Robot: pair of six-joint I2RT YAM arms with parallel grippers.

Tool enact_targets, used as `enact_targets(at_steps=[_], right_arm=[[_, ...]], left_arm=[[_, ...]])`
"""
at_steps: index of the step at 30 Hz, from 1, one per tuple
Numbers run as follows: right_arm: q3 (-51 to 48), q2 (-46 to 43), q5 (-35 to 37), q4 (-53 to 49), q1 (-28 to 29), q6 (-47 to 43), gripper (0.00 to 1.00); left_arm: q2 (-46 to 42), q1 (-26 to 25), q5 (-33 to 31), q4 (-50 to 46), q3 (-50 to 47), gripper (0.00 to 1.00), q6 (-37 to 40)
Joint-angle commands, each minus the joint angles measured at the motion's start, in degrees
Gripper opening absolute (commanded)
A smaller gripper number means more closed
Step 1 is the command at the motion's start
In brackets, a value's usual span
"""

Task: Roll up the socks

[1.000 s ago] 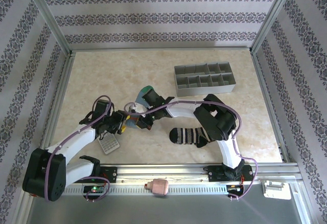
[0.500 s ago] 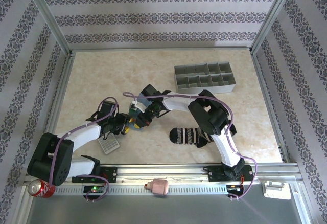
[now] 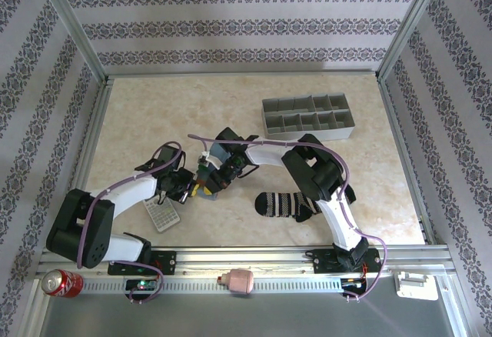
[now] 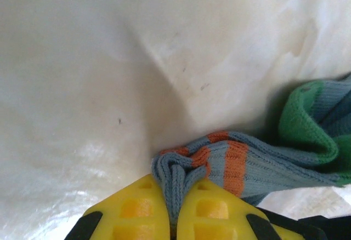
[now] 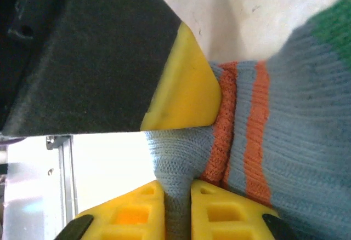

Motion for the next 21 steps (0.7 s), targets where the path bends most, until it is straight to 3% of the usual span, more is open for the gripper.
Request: enact_targets(at_steps=[1,6,9,15,21], right_arm=[[-7.71,-6.35,10.73,1.82,1.79,-6.23,0.31],[-30.09,-26.97,30.43,30.50,6.42,-12.95,0.57],[-33.00,-31.40,42.36,31.17,11.71,-20.40,0.60],[-32.87,-26.85,60.48,31.72,22.79,-32.26,0.61],[-27.06,-19.29,67.19,32.22,25.49,-36.67,0.59]], left_arm=[[0.99,-1.25,0.05,-13.92,1.36,0.00,-0.73],[0.72,-1.30,-0.60,-18.85,4.01,0.00,-0.18],[0.91,-1.40,-2.43,-22.55,6.07,0.00,0.63],[2.48,-1.42,-2.56,-22.98,7.05,0.00,0.87],[3.95,-1.44,-2.58,-22.96,7.68,0.00,1.70]])
